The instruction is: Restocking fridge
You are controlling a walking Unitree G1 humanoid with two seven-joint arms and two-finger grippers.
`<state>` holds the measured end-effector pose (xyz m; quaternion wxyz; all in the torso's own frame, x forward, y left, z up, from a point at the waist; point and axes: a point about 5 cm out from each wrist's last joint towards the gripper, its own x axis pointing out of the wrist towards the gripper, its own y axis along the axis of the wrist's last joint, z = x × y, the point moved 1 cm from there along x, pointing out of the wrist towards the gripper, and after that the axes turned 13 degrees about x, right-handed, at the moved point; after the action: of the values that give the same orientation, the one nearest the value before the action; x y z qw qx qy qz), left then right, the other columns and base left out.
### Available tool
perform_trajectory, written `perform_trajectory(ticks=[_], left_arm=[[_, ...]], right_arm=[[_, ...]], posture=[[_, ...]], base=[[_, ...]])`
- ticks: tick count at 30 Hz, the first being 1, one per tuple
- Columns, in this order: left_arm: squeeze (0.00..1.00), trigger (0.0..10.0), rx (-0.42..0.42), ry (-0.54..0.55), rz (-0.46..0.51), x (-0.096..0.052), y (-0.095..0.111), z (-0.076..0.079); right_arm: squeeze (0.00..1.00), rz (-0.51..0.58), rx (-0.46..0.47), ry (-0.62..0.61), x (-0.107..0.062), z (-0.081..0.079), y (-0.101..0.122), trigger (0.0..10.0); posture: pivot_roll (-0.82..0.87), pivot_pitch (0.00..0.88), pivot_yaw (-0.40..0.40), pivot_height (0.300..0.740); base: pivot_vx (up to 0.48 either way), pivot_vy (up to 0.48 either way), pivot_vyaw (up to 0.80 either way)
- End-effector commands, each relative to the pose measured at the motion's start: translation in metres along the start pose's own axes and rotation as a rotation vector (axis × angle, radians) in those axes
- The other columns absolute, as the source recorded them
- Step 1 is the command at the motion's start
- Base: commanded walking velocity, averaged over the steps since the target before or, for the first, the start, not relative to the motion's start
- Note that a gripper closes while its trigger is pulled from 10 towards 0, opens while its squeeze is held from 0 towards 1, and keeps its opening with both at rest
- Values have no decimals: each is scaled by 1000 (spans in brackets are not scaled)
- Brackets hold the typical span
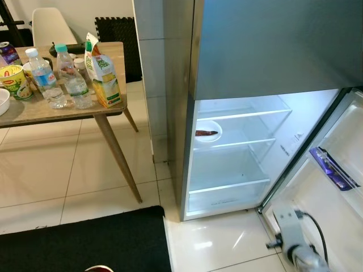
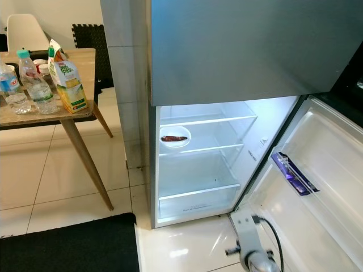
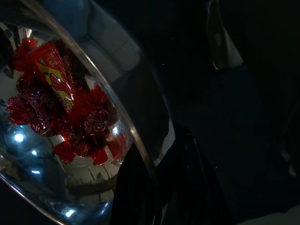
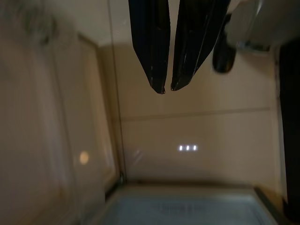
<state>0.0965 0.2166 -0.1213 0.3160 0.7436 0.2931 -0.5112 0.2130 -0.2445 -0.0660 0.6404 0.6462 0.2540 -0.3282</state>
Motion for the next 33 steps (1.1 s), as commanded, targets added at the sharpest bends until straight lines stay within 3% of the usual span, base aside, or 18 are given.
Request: perform_trajectory(ticks=[1,3,6,18,19,22,23,27,33], left_arm=[[0,10000,-23,2,6,0,0,0],[0,10000,-52,10,8,0,-2,-5],[0,10000,-51,14,7,-1,-4,-8],[0,10000,-33,-11,30,0,1,-6],[0,10000,-32,-17,38,0,3,-4],[0,10000,-24,-35,40,0,4,3],[0,10000,-20,-47,36,0,2,7],[0,10000,-19,-67,28,-1,-1,16],[0,10000,-14,-65,10,-2,-9,12]], right_arm=[[0,-71,47,-44,-4,7,-20,10000],[0,-172,44,-80,-15,16,-55,10000],[0,-198,89,-68,-21,17,-70,10000],[0,-207,55,-33,-18,2,-71,10000],[0,-204,14,-36,-18,2,-69,10000],[0,-189,-25,-40,-17,3,-67,10000],[0,-192,-53,-48,-18,4,-67,10000],[0,-198,-34,-22,-17,1,-68,10000],[0,-195,-46,-17,-16,-5,-68,10000]], posture=[[-57,24,-41,740],[-49,27,-32,740],[-51,37,-23,740],[-41,96,-6,740],[0,0,0,740],[0,0,0,740],[-60,133,-17,740],[-54,141,-24,740],[-38,131,-22,740]], base=[[0,0,0],[0,0,0],[0,0,0],[0,0,0],[0,0,0],[0,0,0],[0,0,0],[0,0,0],[0,0,0]])
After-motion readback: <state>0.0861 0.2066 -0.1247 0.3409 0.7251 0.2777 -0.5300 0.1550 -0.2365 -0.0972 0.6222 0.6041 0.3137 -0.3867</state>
